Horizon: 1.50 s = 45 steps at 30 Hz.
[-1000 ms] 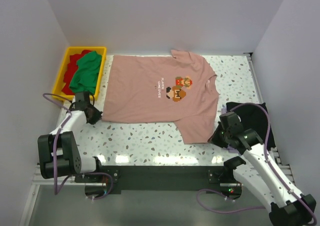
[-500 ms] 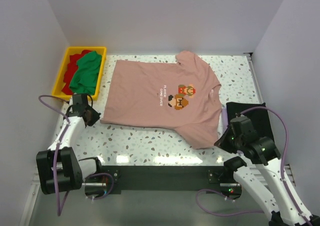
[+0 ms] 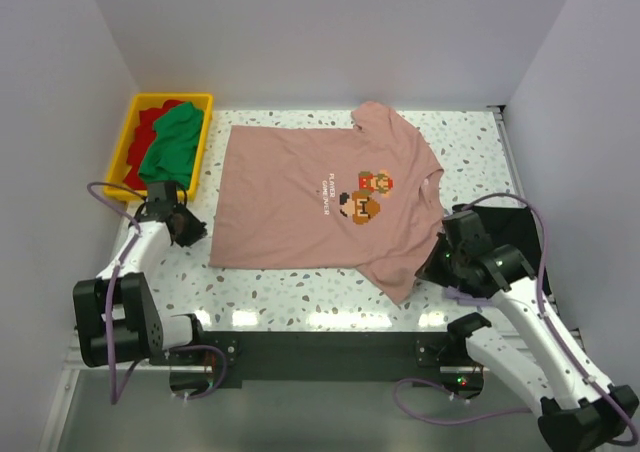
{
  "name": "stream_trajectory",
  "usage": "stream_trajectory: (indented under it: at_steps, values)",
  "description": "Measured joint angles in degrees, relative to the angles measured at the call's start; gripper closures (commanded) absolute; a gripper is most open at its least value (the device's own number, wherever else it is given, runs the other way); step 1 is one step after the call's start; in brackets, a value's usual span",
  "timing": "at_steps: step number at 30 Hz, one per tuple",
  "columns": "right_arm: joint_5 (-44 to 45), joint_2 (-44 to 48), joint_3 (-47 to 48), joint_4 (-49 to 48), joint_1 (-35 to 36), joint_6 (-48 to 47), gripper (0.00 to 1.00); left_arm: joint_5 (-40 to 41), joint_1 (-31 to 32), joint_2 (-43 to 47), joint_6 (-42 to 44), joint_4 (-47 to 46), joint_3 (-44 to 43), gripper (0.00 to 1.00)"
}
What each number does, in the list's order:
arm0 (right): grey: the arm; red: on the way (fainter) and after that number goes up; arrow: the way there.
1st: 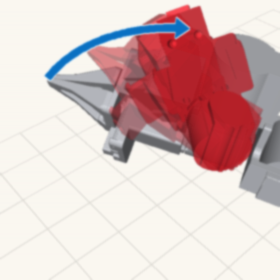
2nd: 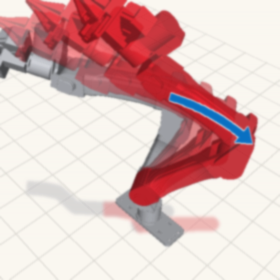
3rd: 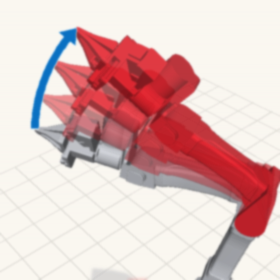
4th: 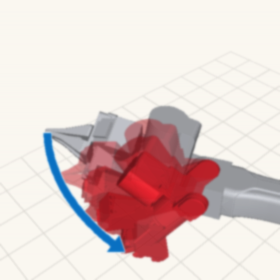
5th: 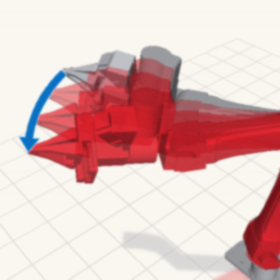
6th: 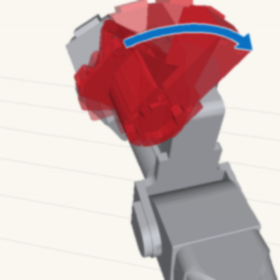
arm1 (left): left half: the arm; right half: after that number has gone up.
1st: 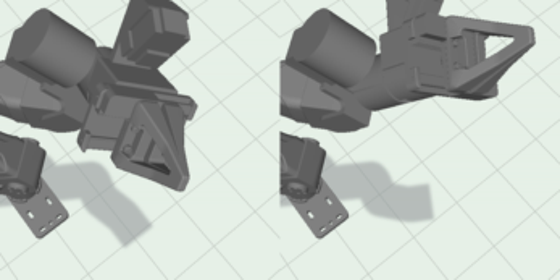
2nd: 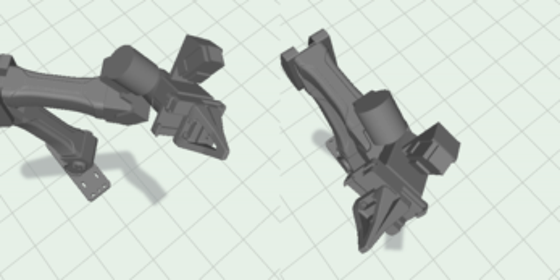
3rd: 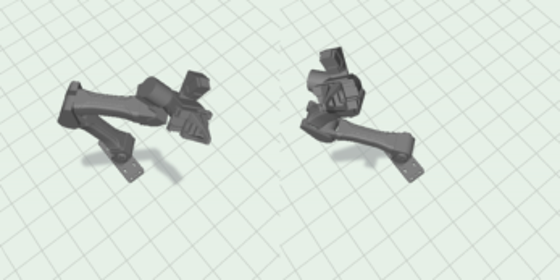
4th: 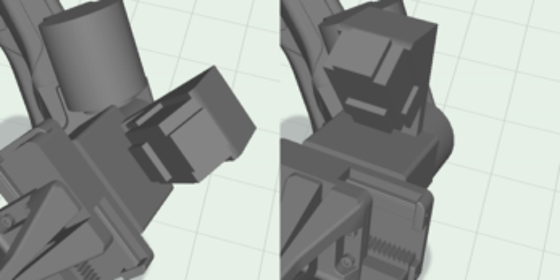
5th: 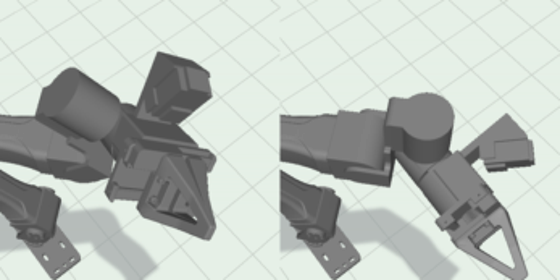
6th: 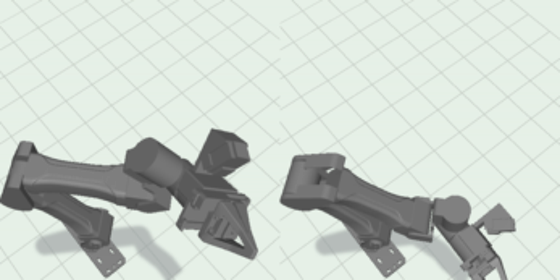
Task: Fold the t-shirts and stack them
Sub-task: Flatten the tshirt out
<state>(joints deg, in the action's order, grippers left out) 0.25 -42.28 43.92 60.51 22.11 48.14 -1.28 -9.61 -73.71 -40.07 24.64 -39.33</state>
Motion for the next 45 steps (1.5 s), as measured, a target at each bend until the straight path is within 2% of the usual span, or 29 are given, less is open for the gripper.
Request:
stream_trajectory:
  at_steps: [1, 2, 9, 13, 18, 24, 29, 36, 45]
  values:
    - [-0.20, -1.01, -0.76, -1.86, 0.00, -0.07, 1.00, 0.04, 0.07, 0.09, 0.44, 0.09, -0.04, 0.63]
    - [-0.48, -1.51, -1.77, -3.43, 0.00, -0.09, 1.00, 0.28, 0.20, 0.39, 0.68, 0.22, -0.04, 0.61]
    - [-1.97, -3.08, -5.73, -8.61, 0.00, -0.46, 1.00, 3.43, 2.84, 1.40, 1.05, -0.13, -2.08, 0.60]
    - [-1.97, -3.61, -5.81, -10.08, 0.00, -1.16, 1.00, 5.92, 7.87, -2.62, 2.36, -0.74, -9.35, 0.59]
    - [-1.92, -5.35, -5.81, -11.74, 0.00, -2.67, 1.00, 7.13, 11.30, -14.51, 4.79, -3.08, -23.50, 0.59]
    - [-1.40, -7.02, -5.79, -12.46, 0.00, -4.50, 1.00, 8.83, 11.61, -32.92, 10.54, -5.25, -42.77, 0.61]
    - [-1.33, -8.83, -5.57, -13.77, 0.00, -5.29, 1.00, 9.22, 11.63, -45.20, 14.51, -4.57, -54.42, 0.64]
    - [-1.42, -10.32, -5.57, -15.32, 0.00, -5.73, 1.00, 9.11, 11.63, -51.32, 16.68, -2.47, -57.46, 0.69]
    - [-1.46, -10.71, -5.60, -15.74, 0.00, -5.77, 1.00, 9.03, 11.63, -52.22, 16.81, -1.77, -57.57, 0.69]
